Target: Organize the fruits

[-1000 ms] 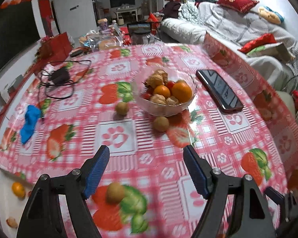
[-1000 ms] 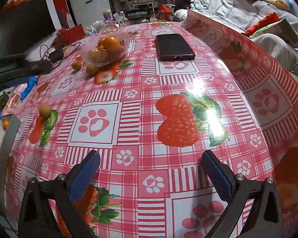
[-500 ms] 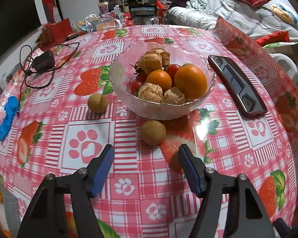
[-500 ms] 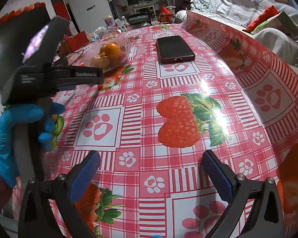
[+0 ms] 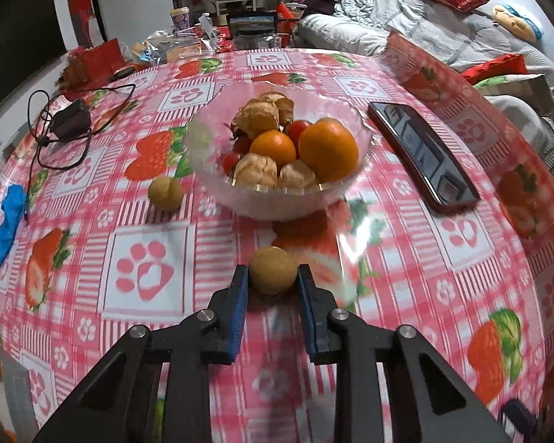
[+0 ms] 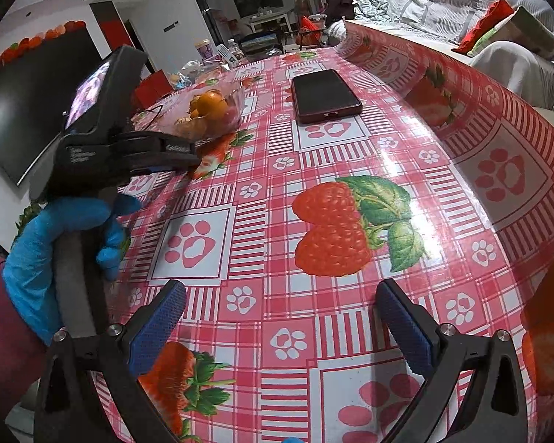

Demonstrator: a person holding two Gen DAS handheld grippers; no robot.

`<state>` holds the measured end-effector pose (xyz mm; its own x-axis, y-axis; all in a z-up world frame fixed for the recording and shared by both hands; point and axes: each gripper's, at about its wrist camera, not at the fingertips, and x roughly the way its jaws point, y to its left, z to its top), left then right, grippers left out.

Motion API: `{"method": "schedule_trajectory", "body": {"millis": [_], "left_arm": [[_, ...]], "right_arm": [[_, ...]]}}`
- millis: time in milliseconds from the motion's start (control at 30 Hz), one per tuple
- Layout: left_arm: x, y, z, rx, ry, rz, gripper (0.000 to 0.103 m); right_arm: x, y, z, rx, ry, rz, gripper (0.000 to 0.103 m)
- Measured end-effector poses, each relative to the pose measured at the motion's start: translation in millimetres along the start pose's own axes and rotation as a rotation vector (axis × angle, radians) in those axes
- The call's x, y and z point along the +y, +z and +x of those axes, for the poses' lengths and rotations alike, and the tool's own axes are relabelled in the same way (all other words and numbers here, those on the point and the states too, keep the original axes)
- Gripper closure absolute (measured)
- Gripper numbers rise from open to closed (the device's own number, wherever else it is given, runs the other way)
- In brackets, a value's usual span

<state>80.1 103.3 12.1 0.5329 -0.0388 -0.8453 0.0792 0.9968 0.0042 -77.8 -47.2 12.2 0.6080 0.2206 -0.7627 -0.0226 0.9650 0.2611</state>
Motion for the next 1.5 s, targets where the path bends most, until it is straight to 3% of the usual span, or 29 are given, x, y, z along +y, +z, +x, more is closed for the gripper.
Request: {"method": "schedule_trajectory", "body": {"millis": [367,533,700,833,933,1067,1167,1300,1500], "left_arm": [[13,-87,-90,-0.078,-0.028,0.064,0.075],[41,-125,-128,-0.132,0.069,0.052,0.075],[82,-153,-126,-0.079,0.164,-0.027,0.075],[105,-165,-116,-0.05,0.168,-0.11,0.075],[106,-171,-109,-0.045,0.17,-0.112,0.075],[106,-176,-111,-0.076,0.167,-0.103,0.074],[109,-176,-110,-0.094,0.166,-0.11,0.062],[121,-178,-107,-0.106,0.152,-0.17,0.036],[118,-177,-105,-0.102,0.133,-0.148,0.025]], "right_arm": [[5,1,5,0.012,-0.03,-0.019,0.0],[10,2,9,0.024,-0.064,-0.043,0.0],[16,1,13,0.042,-0.11,-0.076,0.0],[23,0,18,0.063,-0.165,-0.115,0.0],[29,-1,22,0.079,-0.21,-0.147,0.0],[27,-2,22,0.078,-0.206,-0.145,0.0],[26,-2,21,0.08,-0.212,-0.148,0.0],[27,-2,22,0.08,-0.213,-0.149,0.0],[27,-2,22,0.08,-0.214,-0.15,0.0]]}}
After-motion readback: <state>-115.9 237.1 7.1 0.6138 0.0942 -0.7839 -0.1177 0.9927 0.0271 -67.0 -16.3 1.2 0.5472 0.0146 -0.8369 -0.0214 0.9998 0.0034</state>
